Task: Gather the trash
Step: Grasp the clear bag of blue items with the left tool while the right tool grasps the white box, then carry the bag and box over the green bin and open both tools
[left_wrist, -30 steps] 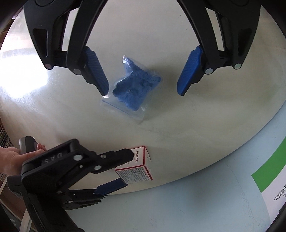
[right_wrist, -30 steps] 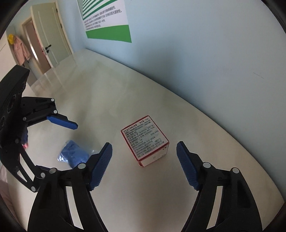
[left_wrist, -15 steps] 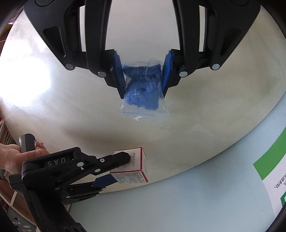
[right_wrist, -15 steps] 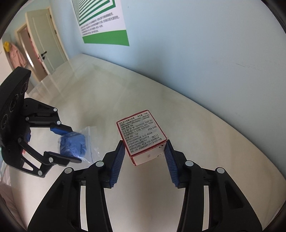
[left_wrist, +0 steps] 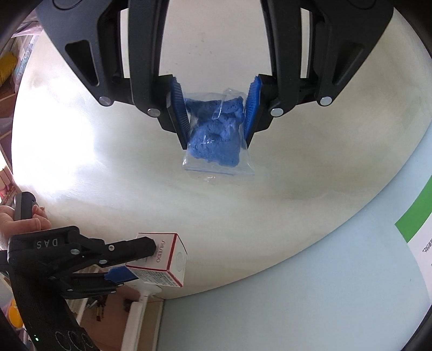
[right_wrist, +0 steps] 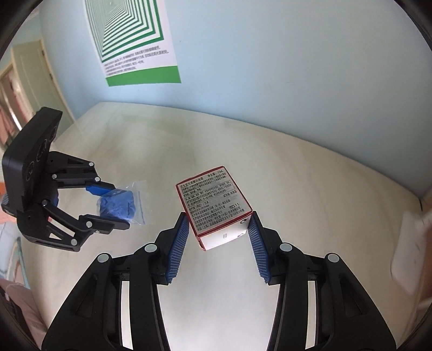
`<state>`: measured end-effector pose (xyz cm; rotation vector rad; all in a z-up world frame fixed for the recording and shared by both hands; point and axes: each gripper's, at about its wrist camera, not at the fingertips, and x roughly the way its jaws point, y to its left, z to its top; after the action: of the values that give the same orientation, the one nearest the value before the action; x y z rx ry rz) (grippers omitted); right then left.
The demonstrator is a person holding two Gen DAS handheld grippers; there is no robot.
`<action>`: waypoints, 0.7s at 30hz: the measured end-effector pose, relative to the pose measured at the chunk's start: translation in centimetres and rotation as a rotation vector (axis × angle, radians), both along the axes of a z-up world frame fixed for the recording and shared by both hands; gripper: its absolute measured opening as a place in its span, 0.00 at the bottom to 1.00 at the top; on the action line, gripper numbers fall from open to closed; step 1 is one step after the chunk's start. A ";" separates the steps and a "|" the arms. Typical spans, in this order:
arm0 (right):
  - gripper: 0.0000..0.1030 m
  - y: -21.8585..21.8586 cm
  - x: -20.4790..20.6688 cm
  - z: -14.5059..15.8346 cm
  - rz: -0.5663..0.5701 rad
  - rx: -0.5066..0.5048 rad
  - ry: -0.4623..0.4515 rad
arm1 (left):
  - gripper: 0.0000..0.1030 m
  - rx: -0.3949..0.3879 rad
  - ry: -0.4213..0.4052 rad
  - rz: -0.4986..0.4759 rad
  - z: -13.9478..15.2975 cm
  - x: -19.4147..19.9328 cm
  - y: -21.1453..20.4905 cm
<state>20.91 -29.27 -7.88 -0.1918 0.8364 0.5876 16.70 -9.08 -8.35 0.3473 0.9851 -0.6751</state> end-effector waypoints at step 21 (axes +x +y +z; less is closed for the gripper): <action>0.45 -18.8 -37.8 -0.7 -0.726 0.107 -0.023 | 0.34 -0.047 -0.004 -0.742 2.6 -23.0 -21.0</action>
<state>-16.93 -48.09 -8.61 0.2025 0.7838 -0.0542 -6.35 -30.11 -5.77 0.6841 0.8232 -1.3637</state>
